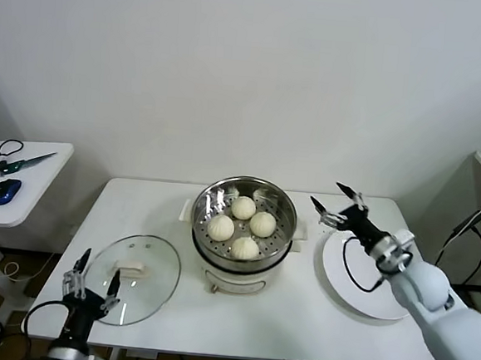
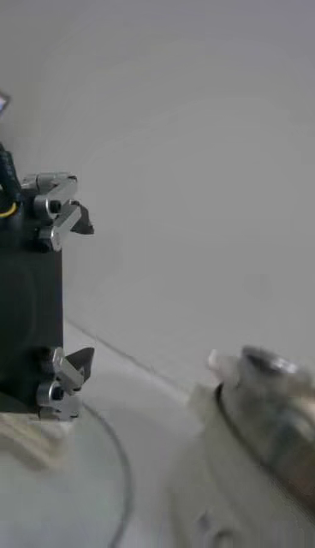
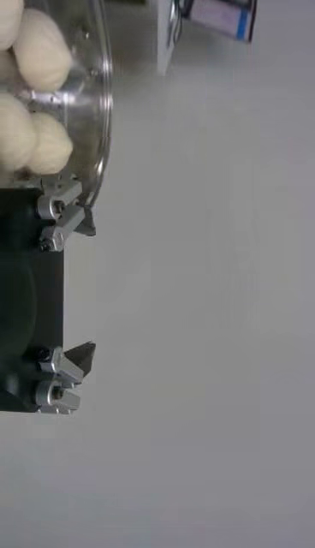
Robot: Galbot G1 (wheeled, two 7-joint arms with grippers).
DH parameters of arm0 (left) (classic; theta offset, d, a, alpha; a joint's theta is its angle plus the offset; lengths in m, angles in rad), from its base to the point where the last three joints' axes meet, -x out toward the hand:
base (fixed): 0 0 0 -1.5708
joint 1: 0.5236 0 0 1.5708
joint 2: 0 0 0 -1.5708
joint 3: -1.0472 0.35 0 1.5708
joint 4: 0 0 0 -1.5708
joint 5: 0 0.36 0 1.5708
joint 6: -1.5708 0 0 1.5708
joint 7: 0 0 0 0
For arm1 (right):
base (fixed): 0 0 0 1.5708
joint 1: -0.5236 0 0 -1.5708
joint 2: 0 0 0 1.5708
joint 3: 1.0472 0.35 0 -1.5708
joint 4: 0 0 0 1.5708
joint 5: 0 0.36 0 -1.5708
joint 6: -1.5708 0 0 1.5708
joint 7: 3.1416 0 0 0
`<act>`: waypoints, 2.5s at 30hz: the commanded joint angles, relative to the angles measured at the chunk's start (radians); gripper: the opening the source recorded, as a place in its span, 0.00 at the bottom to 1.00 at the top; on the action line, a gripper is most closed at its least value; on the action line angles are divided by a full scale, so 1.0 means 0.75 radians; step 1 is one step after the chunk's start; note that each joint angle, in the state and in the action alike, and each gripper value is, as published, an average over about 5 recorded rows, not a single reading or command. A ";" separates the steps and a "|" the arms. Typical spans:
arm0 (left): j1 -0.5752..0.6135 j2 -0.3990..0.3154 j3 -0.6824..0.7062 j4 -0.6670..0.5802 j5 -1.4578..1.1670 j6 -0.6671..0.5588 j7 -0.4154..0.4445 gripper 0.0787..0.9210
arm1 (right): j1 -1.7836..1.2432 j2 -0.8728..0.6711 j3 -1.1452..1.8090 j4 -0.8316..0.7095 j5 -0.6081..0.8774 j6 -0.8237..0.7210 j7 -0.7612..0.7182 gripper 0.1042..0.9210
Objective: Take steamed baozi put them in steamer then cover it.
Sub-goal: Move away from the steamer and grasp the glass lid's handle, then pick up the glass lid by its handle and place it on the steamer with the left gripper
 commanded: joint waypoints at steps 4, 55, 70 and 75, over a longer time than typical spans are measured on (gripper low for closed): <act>-0.088 0.016 0.070 0.223 0.856 0.100 -0.026 0.88 | -0.438 0.214 0.434 0.030 -0.140 -0.043 0.012 0.88; -0.591 0.097 0.162 0.822 0.618 0.097 -0.172 0.74 | -0.415 0.392 0.386 -0.120 -0.389 0.055 -0.062 0.88; -0.540 0.088 0.168 0.717 0.587 0.098 -0.148 0.23 | -0.399 0.426 0.387 -0.140 -0.415 0.067 -0.073 0.88; -0.495 0.097 0.152 0.618 0.567 0.099 -0.160 0.09 | -0.399 0.429 0.397 -0.144 -0.416 0.070 -0.077 0.88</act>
